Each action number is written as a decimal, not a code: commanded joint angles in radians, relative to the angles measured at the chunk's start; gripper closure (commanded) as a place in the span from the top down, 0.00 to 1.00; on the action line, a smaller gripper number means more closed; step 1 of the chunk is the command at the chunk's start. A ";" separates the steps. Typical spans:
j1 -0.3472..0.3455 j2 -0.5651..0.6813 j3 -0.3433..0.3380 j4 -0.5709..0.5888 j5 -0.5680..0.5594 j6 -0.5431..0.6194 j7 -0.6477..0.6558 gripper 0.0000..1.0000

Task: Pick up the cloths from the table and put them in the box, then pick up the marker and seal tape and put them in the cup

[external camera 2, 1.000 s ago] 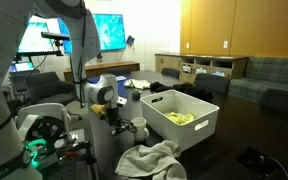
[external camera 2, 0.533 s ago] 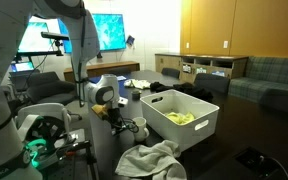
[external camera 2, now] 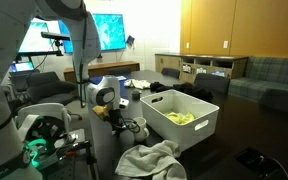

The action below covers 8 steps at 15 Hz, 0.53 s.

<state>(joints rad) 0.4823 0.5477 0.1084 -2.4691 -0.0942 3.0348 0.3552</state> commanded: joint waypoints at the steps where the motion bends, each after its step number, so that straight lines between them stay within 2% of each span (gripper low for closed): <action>1: 0.020 0.011 -0.016 0.020 0.031 -0.007 -0.036 0.38; 2: 0.025 0.013 -0.025 0.024 0.029 -0.011 -0.034 0.23; 4: 0.026 0.002 -0.029 0.019 0.026 -0.013 -0.038 0.06; 5: 0.031 0.004 -0.034 0.024 0.026 -0.016 -0.035 0.03; 6: 0.036 0.000 -0.035 0.023 0.025 -0.019 -0.034 0.07; 8: 0.046 -0.004 -0.045 0.020 0.020 -0.023 -0.035 0.07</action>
<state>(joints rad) 0.4965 0.5414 0.0890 -2.4635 -0.0939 3.0251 0.3467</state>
